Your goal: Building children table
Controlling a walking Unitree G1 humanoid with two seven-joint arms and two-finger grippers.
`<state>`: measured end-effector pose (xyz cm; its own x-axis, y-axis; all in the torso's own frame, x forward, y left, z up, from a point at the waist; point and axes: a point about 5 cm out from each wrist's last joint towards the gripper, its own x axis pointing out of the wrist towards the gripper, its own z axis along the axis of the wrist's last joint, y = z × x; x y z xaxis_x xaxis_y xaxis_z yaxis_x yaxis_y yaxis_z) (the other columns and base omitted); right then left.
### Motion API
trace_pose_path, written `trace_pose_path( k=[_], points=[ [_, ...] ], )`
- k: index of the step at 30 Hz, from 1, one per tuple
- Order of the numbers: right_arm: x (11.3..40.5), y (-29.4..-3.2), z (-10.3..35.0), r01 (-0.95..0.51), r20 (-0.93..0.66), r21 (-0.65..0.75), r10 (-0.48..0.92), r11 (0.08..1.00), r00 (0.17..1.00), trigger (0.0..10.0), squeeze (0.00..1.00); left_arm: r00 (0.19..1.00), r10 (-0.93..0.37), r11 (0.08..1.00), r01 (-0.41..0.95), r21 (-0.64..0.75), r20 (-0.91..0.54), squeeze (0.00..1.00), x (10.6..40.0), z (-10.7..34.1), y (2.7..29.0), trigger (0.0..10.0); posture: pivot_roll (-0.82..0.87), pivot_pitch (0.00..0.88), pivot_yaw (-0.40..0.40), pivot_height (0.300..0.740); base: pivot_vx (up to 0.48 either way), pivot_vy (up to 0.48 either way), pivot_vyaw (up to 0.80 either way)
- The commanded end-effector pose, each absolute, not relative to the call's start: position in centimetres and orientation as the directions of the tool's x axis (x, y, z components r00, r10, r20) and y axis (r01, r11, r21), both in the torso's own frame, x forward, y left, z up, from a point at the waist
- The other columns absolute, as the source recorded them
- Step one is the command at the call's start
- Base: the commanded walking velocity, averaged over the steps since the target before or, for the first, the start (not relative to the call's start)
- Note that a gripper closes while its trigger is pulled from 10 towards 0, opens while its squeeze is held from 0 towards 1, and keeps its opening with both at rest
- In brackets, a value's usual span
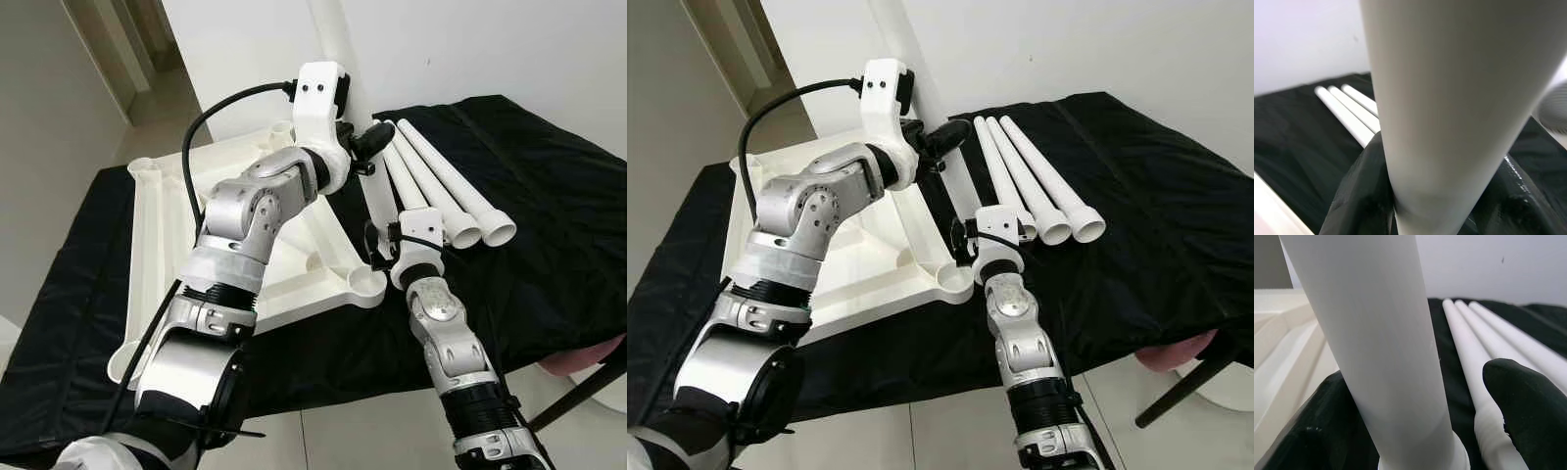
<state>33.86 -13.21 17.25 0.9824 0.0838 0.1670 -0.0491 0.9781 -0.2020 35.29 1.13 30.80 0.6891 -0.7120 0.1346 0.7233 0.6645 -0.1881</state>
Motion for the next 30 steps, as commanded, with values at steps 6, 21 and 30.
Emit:
trace_pose_path(
  k=[6,21,30],
  points=[
    [35.5,-12.0,19.5,-0.078,0.238,-0.231,0.134,0.97,0.962,10.0,0.0,0.75,-0.651,0.736,0.661,-0.144,0.119,0.0,36.0,31.1,2.0,10.0,-0.08,0.0,0.053,0.74,0.0,0.0,0.0],
    [35.9,-10.7,19.2,-0.109,0.235,-0.261,0.172,0.959,0.957,10.0,0.0,0.782,-0.606,0.768,0.623,-0.149,0.146,0.0,35.9,30.8,3.3,10.0,-0.03,0.0,-0.012,0.74,0.0,0.0,0.0],
    [35.6,-10.4,18.5,-0.139,0.213,-0.29,0.206,0.947,0.955,10.0,0.0,0.77,-0.611,0.769,0.632,-0.096,0.183,0.0,35.4,31.9,2.9,10.0,-0.04,0.0,-0.014,0.74,0.0,0.0,0.0]
  ],
)
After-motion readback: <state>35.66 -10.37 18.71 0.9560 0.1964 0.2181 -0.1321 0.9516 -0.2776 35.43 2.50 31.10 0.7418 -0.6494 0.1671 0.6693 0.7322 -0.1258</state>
